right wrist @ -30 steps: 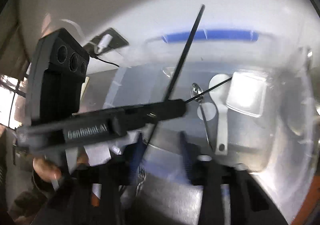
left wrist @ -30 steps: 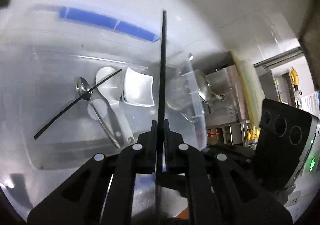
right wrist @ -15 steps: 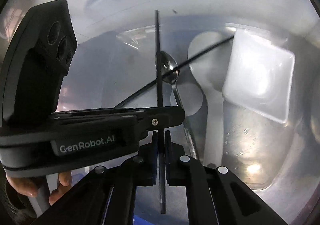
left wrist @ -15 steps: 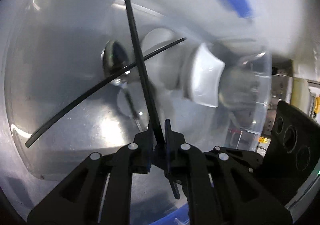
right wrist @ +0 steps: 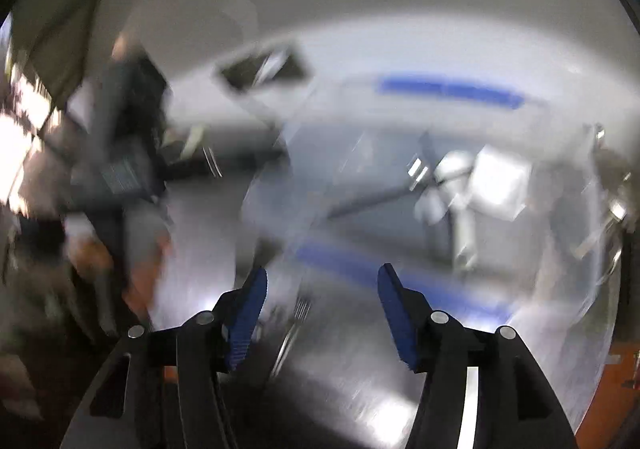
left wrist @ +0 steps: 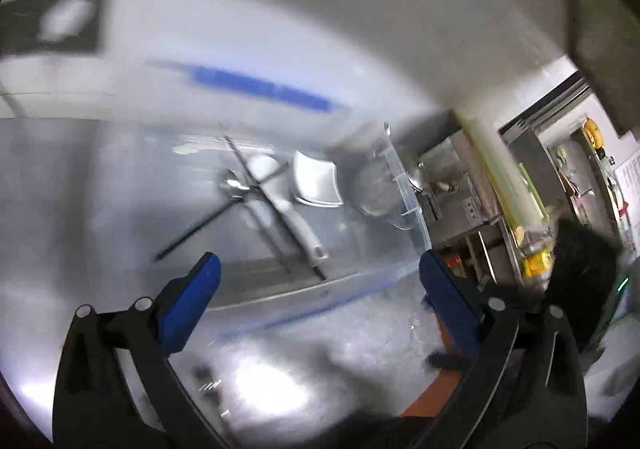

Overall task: Organize utensils
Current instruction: 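Move both grippers to the silver fork and close the left gripper on its handle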

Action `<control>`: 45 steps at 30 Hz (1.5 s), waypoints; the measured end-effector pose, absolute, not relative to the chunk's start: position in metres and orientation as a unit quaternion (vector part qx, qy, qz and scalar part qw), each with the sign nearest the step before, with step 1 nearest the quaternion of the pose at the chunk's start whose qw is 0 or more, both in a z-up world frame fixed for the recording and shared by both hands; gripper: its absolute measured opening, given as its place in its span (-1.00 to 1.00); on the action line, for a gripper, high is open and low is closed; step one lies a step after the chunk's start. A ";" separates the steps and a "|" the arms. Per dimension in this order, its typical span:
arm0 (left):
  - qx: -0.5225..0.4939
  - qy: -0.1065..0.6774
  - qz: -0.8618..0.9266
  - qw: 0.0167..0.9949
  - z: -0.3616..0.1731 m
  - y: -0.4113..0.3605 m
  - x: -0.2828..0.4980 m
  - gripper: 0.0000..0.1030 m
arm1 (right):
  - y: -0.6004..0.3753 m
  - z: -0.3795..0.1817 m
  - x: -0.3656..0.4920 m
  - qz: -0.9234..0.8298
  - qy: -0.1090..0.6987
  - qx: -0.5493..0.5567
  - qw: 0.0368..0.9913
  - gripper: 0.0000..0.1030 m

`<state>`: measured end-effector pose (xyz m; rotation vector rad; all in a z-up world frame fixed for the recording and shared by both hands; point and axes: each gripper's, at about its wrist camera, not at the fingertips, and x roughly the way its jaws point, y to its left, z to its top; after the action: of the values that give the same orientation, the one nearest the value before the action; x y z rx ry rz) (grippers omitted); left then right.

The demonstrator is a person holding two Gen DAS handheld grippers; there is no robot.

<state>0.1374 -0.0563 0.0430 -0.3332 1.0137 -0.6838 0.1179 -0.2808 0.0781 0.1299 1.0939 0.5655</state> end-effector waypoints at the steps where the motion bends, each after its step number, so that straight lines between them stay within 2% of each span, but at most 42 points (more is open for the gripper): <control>1: -0.156 0.467 -0.302 0.816 0.041 -0.036 0.120 0.85 | -0.257 0.056 0.103 0.271 0.537 0.047 0.798 0.14; 4: -0.170 0.492 -0.243 0.818 0.011 0.011 0.092 0.85 | -0.201 -0.017 0.068 0.270 0.615 0.000 0.741 0.12; 7: -0.193 0.524 -0.206 0.804 -0.025 0.046 0.077 0.85 | -0.168 -0.071 0.054 0.254 0.659 -0.010 0.708 0.09; 10: -0.218 0.560 -0.186 0.778 -0.063 0.072 0.067 0.85 | -0.152 -0.098 0.046 0.226 0.679 -0.010 0.698 0.09; 13: -0.234 0.582 -0.185 0.756 -0.086 0.082 0.056 0.85 | -0.138 -0.118 0.038 0.193 0.695 -0.035 0.692 -0.28; 15: -0.239 0.592 -0.199 0.744 -0.097 0.080 0.049 0.85 | -0.128 -0.127 0.030 0.204 0.693 -0.044 0.690 -0.70; 19: -0.238 0.607 -0.226 0.723 -0.112 0.059 0.042 0.85 | -0.131 -0.130 0.028 0.188 0.701 -0.006 0.688 -0.77; 21: -0.244 0.620 -0.248 0.703 -0.119 0.045 0.039 0.85 | -0.145 -0.130 0.031 0.184 0.705 0.033 0.684 -0.99; 23: -0.249 0.632 -0.272 0.682 -0.127 0.029 0.035 0.85 | -0.164 -0.128 0.032 0.186 0.710 0.085 0.674 -0.99; 28: -0.271 0.639 -0.282 0.662 -0.134 0.015 0.032 0.85 | -0.173 -0.113 0.020 0.155 0.690 0.064 0.704 -0.91; 30: -0.288 0.630 -0.272 0.668 -0.132 0.021 0.035 0.85 | -0.167 -0.115 0.017 0.156 0.679 0.063 0.715 -0.51; 31: -0.292 0.625 -0.266 0.673 -0.130 0.027 0.037 0.85 | -0.156 -0.118 0.011 0.155 0.671 0.054 0.723 -0.46; 36: -0.250 0.630 -0.268 0.685 -0.129 0.014 0.039 0.85 | -0.152 -0.134 -0.008 0.182 0.692 0.042 0.697 -0.44; 38: -0.238 0.638 -0.269 0.681 -0.133 0.000 0.041 0.82 | -0.160 -0.135 -0.019 0.179 0.697 0.038 0.693 -0.32; 39: -0.229 0.640 -0.272 0.681 -0.134 -0.006 0.041 0.78 | -0.168 -0.134 -0.025 0.175 0.699 0.043 0.693 -0.24; 45: -0.100 0.640 -0.198 0.736 -0.139 -0.052 0.041 0.35 | -0.182 -0.131 -0.039 0.163 0.694 0.059 0.698 -0.23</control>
<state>0.0412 -0.0516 -0.1392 -0.2187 1.4067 -0.4346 -0.0394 -0.1822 -0.1306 0.1326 1.5475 0.3638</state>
